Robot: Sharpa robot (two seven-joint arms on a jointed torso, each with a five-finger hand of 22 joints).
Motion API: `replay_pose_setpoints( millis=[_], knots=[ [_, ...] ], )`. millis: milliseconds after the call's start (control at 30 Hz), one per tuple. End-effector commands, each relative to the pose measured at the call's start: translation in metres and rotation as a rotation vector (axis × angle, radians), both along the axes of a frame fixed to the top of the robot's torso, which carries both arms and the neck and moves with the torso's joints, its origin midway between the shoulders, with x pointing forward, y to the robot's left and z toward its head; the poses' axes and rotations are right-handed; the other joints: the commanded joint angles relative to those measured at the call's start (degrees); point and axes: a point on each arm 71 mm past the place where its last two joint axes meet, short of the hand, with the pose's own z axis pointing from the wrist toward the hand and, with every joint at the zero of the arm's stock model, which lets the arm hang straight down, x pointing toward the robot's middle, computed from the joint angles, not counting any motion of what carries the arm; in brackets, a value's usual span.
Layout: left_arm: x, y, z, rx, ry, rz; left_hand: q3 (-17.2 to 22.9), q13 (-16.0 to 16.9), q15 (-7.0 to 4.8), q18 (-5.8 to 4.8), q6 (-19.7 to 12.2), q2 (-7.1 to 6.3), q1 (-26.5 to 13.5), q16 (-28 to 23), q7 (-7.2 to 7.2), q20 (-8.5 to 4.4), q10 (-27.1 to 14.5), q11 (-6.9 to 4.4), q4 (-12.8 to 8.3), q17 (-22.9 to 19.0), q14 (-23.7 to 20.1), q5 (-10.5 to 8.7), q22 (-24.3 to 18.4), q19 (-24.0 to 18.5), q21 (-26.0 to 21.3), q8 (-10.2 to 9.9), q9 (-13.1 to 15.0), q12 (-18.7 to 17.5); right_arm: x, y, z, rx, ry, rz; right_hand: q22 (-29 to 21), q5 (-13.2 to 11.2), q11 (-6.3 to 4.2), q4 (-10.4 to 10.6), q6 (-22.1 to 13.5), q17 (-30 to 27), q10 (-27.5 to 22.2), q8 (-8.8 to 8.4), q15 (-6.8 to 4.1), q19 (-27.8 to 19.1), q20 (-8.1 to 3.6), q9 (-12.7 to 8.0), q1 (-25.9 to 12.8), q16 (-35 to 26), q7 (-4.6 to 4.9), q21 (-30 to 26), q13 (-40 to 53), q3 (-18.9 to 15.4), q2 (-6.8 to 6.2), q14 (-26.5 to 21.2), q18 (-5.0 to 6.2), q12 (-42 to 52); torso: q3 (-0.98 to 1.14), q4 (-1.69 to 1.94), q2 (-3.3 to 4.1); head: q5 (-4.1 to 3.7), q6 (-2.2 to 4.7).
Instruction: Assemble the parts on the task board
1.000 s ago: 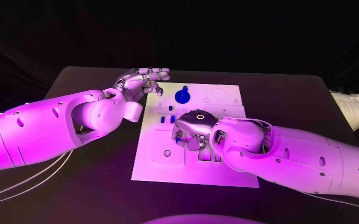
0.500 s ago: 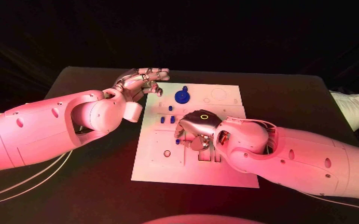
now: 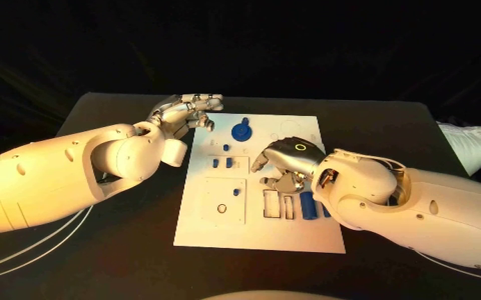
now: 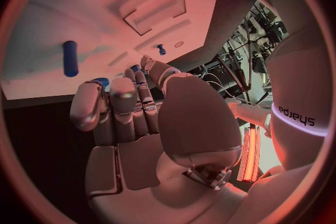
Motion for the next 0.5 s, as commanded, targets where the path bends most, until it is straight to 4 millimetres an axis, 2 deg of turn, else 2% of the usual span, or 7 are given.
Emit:
replay_pose_setpoints(
  millis=[33,267,500],
  knots=[
    [-0.001,-0.003,0.001,-0.01,-0.008,-0.024,-0.4,0.1,-0.07,0.58,-0.3,0.32,0.1,0.0,0.04,0.19,-0.4,-0.01,0.0,-0.1,-0.5,-0.05,-0.1,-0.2,-0.2,0.2,-0.1,0.3,0.004,-0.013,0.002,-0.026,-0.007,-0.053,-0.1,0.1,-0.07,0.0,-0.8,-0.2,-0.5,-0.3,0.24,-0.3,0.0,-0.2,0.2,-0.3,-0.12,-0.3,0.0,-0.8,-0.71,-0.2,0.88,0.3,-0.03,0.01,-0.02,-0.72,0.51],
    [-0.001,-0.004,0.001,-0.012,-0.009,-0.027,-0.5,0.1,-0.06,0.54,-0.3,0.38,0.2,0.1,0.06,0.2,-0.5,0.0,0.0,0.0,-0.5,-0.05,0.0,-0.1,-0.1,0.2,-0.1,0.3,0.012,-0.036,0.001,-0.082,-0.015,-0.112,-0.4,-0.2,0.08,-0.1,-1.3,-0.6,-1.3,-0.23,0.33,-0.4,0.07,-0.4,0.3,-0.6,-0.66,-0.5,-0.1,-1.6,-1.03,-0.3,0.91,0.2,0.03,-0.08,0.01,-0.81,0.69],
    [-0.001,-0.005,0.001,-0.013,-0.009,-0.03,-0.5,0.1,-0.06,0.54,-0.3,0.38,0.2,0.1,0.06,0.2,-0.5,0.0,0.0,0.0,-0.5,-0.05,0.0,-0.1,-0.1,0.2,-0.1,0.3,0.018,-0.041,-0.001,-0.108,-0.022,-0.129,-0.6,-0.3,0.07,-0.1,-1.4,-0.8,-1.6,-0.18,0.34,-0.5,0.1,-0.5,0.5,-0.7,-0.97,-0.7,-0.1,-2.0,-1.05,-0.3,0.95,0.2,0.06,0.09,0.02,-0.73,0.88]
  ],
)
